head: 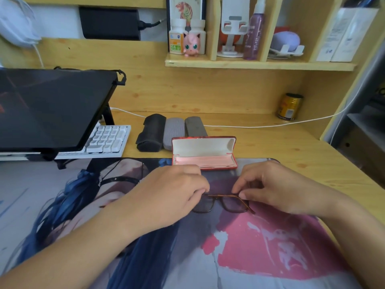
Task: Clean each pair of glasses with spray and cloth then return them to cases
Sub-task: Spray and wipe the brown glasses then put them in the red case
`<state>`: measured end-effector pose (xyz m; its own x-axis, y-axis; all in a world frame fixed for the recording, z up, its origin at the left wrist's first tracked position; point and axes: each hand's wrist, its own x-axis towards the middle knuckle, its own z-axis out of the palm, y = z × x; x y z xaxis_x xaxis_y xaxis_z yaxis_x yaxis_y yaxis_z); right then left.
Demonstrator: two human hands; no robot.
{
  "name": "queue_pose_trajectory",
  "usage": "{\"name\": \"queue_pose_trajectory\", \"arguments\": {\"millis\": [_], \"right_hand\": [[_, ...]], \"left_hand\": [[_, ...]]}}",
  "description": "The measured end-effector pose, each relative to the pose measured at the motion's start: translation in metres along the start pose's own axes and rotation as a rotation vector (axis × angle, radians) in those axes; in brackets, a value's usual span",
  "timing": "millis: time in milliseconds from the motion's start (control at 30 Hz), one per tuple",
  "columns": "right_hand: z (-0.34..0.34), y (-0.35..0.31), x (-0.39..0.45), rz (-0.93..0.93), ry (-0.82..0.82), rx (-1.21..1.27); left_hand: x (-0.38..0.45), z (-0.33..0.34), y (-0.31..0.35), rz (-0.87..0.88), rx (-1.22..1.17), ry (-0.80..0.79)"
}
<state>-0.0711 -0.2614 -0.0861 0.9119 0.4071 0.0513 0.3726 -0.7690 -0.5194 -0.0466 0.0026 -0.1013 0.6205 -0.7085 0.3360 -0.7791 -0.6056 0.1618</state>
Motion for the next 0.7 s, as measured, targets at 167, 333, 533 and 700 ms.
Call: {"name": "queue_pose_trajectory", "arguments": {"millis": [167,333,533,700], "right_hand": [[0.002,0.003,0.002,0.017,0.016,0.004],[0.003,0.001,0.002,0.028,0.018,0.023],[0.005,0.000,0.004,0.044,0.030,0.051],[0.007,0.000,0.005,0.052,0.009,0.081]], "left_hand": [[0.002,-0.003,0.000,-0.022,-0.113,-0.010],[0.003,0.005,0.011,-0.001,-0.011,-0.036],[0.002,0.008,0.016,0.034,0.137,-0.065],[0.000,0.008,0.016,0.060,0.232,0.003]]}}
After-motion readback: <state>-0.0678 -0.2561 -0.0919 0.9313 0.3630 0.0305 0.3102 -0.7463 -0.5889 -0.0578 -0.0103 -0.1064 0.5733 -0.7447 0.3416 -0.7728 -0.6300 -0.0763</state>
